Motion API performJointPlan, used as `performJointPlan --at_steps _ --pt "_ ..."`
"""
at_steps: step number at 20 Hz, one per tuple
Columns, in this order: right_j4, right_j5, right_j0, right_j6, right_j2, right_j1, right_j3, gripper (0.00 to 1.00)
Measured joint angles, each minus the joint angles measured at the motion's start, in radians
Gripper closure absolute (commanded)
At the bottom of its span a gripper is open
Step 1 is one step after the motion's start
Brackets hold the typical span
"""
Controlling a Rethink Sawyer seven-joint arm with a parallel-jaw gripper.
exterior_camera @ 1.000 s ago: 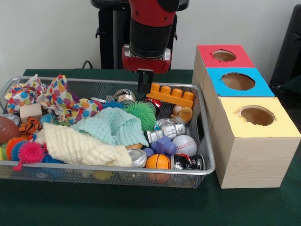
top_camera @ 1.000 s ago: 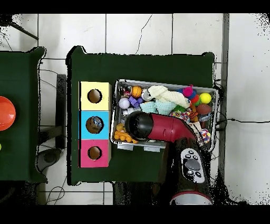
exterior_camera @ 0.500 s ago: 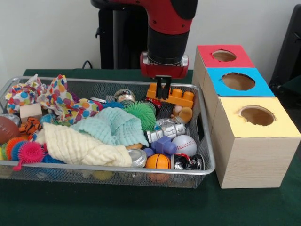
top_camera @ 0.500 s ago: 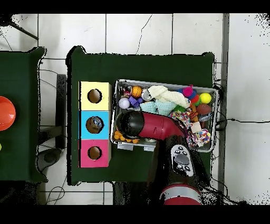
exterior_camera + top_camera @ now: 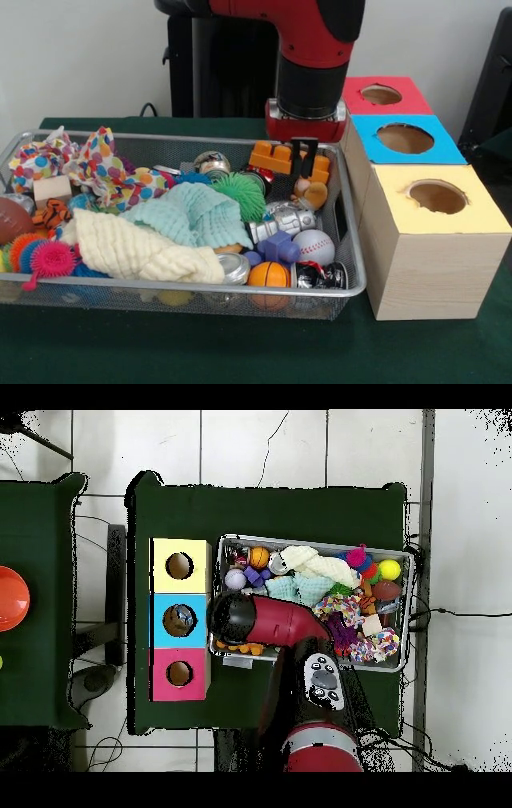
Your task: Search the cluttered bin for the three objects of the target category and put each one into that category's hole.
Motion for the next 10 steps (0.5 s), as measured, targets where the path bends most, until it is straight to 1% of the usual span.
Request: performJointPlan --at_steps 6,8,10 --pt "0.017 -0.077 0.011 0.000 0.000 0.051 0.000 1.00" --pt "0.022 -0.124 0.011 0.000 0.000 0.085 -0.001 1.00" --pt "0.025 -0.143 0.011 0.000 0.000 0.099 -0.001 1.00"
